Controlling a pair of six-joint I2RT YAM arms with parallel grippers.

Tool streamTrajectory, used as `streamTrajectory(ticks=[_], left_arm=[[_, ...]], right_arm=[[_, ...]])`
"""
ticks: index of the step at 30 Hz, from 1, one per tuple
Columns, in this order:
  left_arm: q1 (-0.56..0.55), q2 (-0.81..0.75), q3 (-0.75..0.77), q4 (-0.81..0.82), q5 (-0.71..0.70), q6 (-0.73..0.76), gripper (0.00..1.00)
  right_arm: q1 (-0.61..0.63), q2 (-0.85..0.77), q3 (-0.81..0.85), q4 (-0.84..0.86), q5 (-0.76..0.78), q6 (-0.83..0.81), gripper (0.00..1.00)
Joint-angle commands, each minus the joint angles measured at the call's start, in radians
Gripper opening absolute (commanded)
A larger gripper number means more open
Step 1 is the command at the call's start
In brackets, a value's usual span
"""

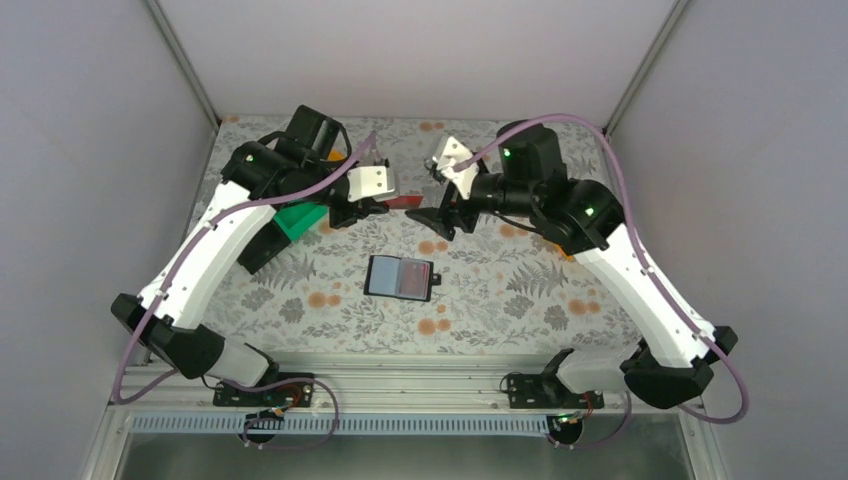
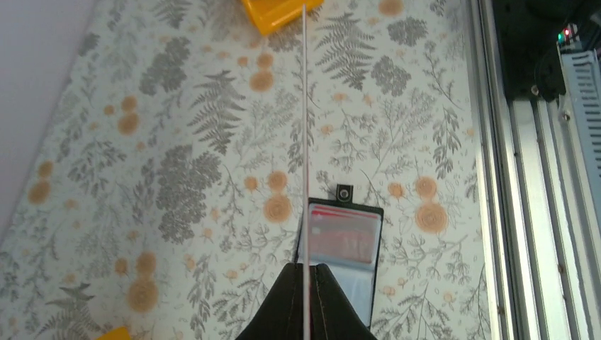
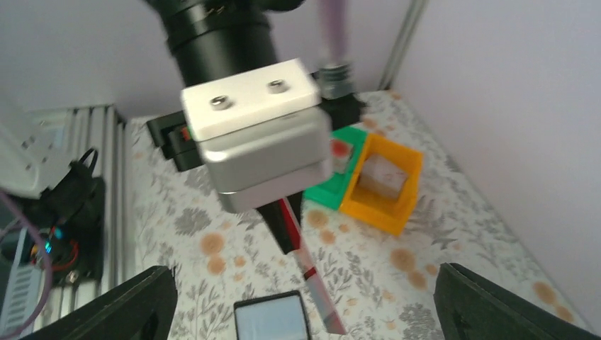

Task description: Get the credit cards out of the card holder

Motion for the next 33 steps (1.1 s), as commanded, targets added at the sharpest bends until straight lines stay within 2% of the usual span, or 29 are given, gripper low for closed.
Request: streamTrajectory(ticks=[1, 5, 9, 14, 19, 21, 23, 24, 26, 27, 28, 29, 30, 33], left_arm=[[-0.011, -0.015, 0.025, -0.059, 0.000, 0.078, 0.02], [-0.018, 0.000, 0.044, -0.086, 0.042, 0.084, 0.02], [-0.021, -0.008, 0.049, -0.098, 0.073, 0.089, 0.02], [-0.023, -0.001, 0.068, -0.095, 0.083, 0.083, 0.02], [-0.025, 0.012, 0.080, -0.100, 0.085, 0.084, 0.02], [-0.025, 0.017, 0.077, -0.100, 0.082, 0.086, 0.02], [-0.024, 0.019, 0.069, -0.095, 0.069, 0.086, 0.03], [-0.024, 0.018, 0.060, -0.087, 0.057, 0.081, 0.09], [-0.021, 0.006, 0.028, -0.053, 0.017, 0.048, 0.62], [-0.016, -0.011, -0.004, -0.025, -0.003, 0.037, 0.77], [-0.008, -0.031, -0.040, 0.021, -0.021, 0.025, 0.88], [0.007, -0.056, -0.096, 0.057, -0.039, 0.015, 0.97], [0.028, -0.077, -0.140, 0.097, -0.047, 0.005, 1.00], [0.136, -0.116, -0.251, 0.192, -0.021, -0.021, 1.00]], right_arm=[[0.002, 0.001, -0.050, 0.026, -0.137, -0.147, 0.87], [0.002, 0.075, -0.013, 0.017, -0.208, -0.209, 0.73], [0.002, 0.103, -0.006, 0.043, -0.204, -0.235, 0.58], [0.002, 0.136, -0.013, 0.034, -0.192, -0.233, 0.46], [0.002, 0.144, -0.038, 0.003, -0.163, -0.232, 0.21], [0.000, 0.144, -0.040, -0.007, -0.132, -0.219, 0.05], [-0.006, 0.131, -0.042, 0.003, -0.110, -0.196, 0.04], [-0.009, 0.124, -0.043, 0.009, -0.083, -0.181, 0.04], [-0.018, 0.106, -0.058, 0.025, 0.013, -0.143, 0.04], [-0.026, 0.092, -0.084, 0.041, 0.092, -0.123, 0.04], [-0.037, 0.076, -0.125, 0.064, 0.179, -0.103, 0.04], [-0.055, 0.061, -0.170, 0.089, 0.264, -0.092, 0.04], [-0.081, 0.046, -0.225, 0.124, 0.339, -0.088, 0.04], [-0.183, -0.006, -0.385, 0.208, 0.473, -0.129, 0.04]])
